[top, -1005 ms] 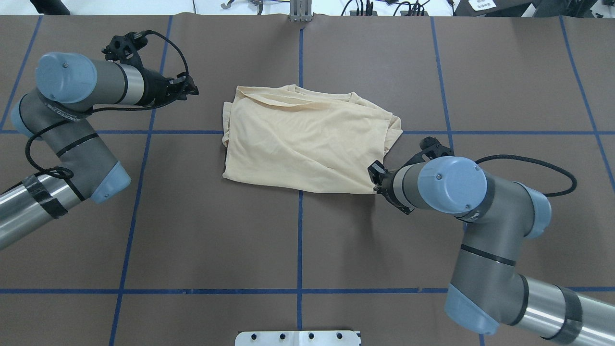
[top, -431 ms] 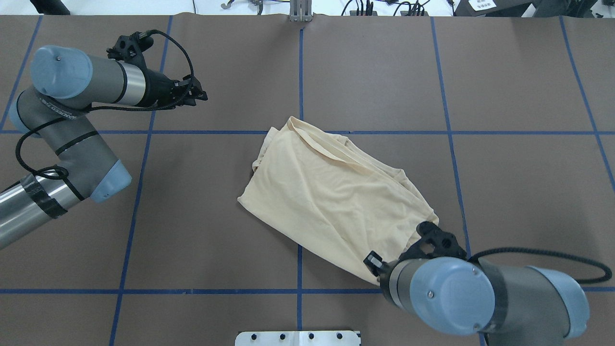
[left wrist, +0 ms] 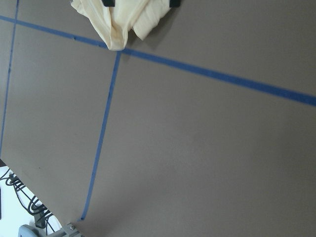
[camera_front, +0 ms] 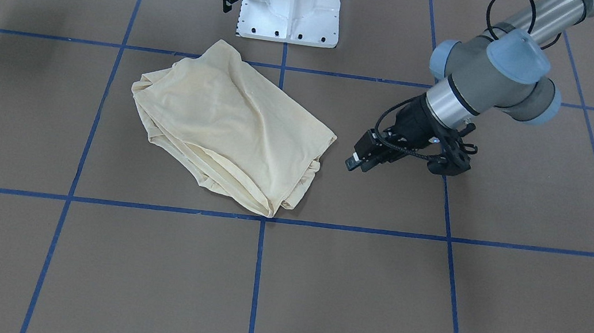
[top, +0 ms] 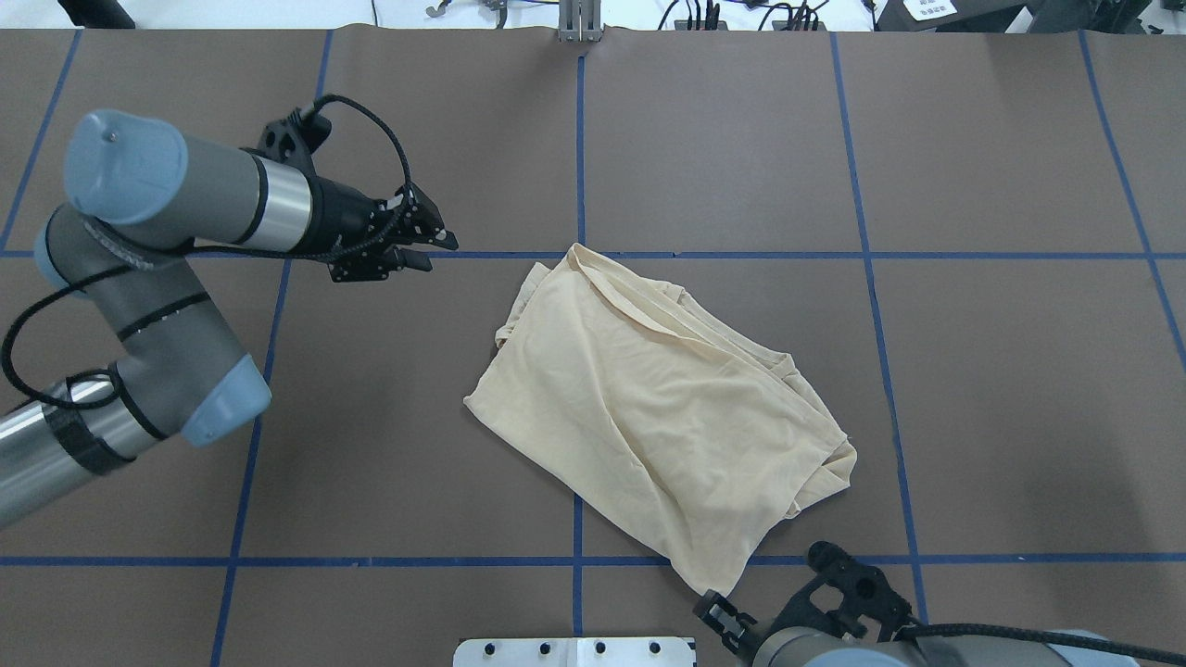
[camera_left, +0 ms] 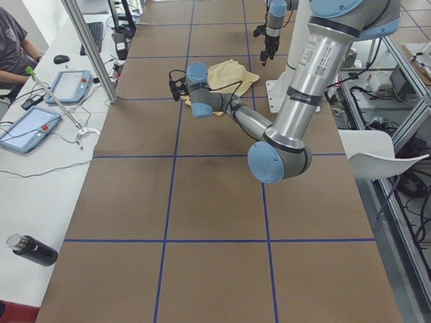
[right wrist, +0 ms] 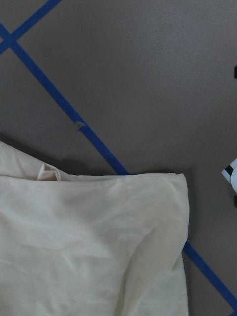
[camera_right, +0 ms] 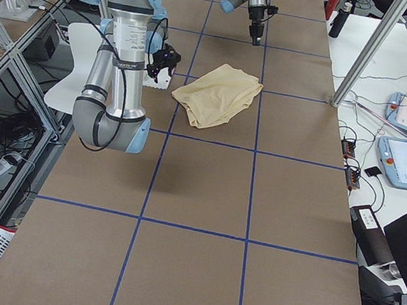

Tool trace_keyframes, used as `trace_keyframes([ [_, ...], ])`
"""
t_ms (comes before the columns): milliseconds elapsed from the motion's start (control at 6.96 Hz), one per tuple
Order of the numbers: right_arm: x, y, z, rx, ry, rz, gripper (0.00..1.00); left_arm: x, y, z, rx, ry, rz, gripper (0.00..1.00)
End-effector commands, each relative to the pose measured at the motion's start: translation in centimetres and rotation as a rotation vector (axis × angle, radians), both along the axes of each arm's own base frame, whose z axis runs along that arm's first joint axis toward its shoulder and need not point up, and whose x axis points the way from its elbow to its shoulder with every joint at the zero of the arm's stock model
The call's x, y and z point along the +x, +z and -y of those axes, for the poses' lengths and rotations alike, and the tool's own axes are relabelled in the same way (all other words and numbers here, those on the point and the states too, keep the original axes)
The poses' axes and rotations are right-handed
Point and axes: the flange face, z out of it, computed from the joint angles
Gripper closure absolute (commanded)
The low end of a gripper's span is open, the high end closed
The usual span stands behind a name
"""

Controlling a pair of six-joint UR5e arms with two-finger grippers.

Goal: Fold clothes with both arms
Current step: 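Reach both grippers to opposite edges of the shirt and grasp them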

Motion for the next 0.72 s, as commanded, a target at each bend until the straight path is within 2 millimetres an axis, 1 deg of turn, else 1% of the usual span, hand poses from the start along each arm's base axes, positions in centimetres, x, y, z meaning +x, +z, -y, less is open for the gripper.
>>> trace_keyframes([
  [0, 2.7, -1.6, 7.2, 0.047, 0.099, 0.021, 0.00, 6.8, -0.1, -7.8, -0.096, 0.016, 0.188, 0.47],
  [144, 4.0, -3.3, 10.7, 0.095, 0.110, 0.041, 0.00, 8.8, 0.3, -9.4, -0.094, 0.017, 0.229, 0.46],
  [287, 4.5, -2.7, 13.2, 0.076, 0.123, 0.029, 0.00, 10.5, 1.5, -10.6, -0.101, 0.024, 0.278, 0.46],
  [431, 3.9, -1.9, 13.8, 0.096, 0.101, -0.001, 0.00, 10.8, 1.9, -10.7, -0.110, 0.024, 0.307, 0.46],
  [574, 3.5, -1.4, 14.2, 0.100, 0.098, -0.018, 0.00, 11.5, 1.7, -10.5, -0.108, 0.026, 0.319, 0.47],
])
